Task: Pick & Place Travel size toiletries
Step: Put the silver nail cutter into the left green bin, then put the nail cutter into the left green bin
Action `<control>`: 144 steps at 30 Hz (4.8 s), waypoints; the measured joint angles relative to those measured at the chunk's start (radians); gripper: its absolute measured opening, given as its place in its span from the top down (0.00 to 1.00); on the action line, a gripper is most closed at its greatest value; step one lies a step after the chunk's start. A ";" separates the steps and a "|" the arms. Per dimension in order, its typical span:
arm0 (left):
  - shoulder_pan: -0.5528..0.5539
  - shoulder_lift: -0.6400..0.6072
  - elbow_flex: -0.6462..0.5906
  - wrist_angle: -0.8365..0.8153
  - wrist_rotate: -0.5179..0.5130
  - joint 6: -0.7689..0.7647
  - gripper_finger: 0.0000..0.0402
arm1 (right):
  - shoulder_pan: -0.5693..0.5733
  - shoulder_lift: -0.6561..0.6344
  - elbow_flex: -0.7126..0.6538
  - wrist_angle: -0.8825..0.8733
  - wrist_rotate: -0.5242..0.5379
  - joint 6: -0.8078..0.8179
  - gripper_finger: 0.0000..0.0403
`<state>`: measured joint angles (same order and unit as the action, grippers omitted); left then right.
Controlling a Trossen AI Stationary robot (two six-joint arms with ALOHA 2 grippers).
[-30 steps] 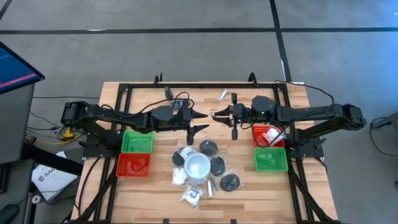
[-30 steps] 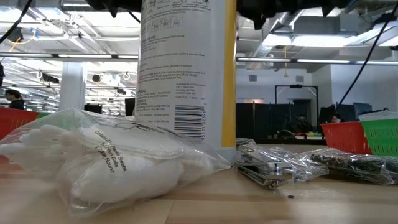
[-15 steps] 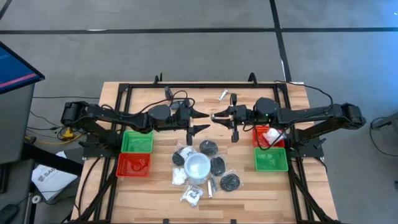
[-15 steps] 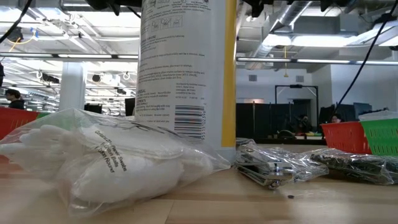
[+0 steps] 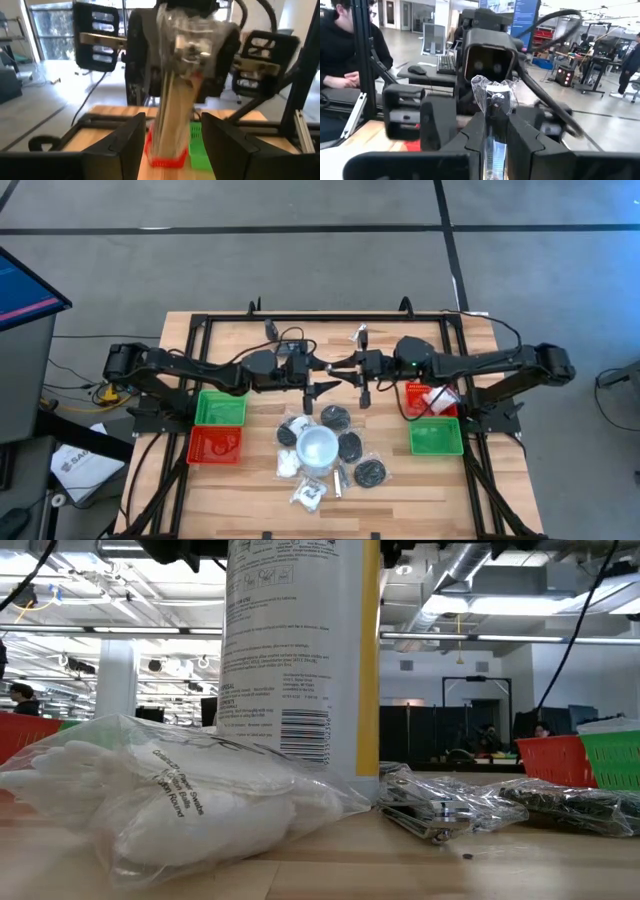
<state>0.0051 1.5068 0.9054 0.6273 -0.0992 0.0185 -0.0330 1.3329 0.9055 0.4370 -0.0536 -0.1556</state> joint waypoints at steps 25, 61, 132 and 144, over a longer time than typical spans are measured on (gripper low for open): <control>0.002 0.000 0.000 -0.017 -0.005 0.043 0.92 | 0.000 0.033 0.066 -0.095 -0.004 -0.016 0.87; -0.040 -0.297 0.000 -0.851 -0.235 -0.152 0.91 | -0.001 0.031 0.065 -0.108 -0.002 -0.027 0.49; -0.112 -0.401 -0.287 -1.744 0.037 -0.899 0.79 | -0.001 0.031 0.066 -0.153 -0.002 -0.038 0.55; -0.112 -0.401 -0.287 -1.736 0.019 -0.899 0.77 | -0.001 0.031 0.066 -0.153 -0.002 -0.038 0.54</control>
<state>-0.1071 1.1057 0.6186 -1.1082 -0.0803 -0.8803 -0.0345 1.3643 0.9710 0.2840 -0.0555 -0.1936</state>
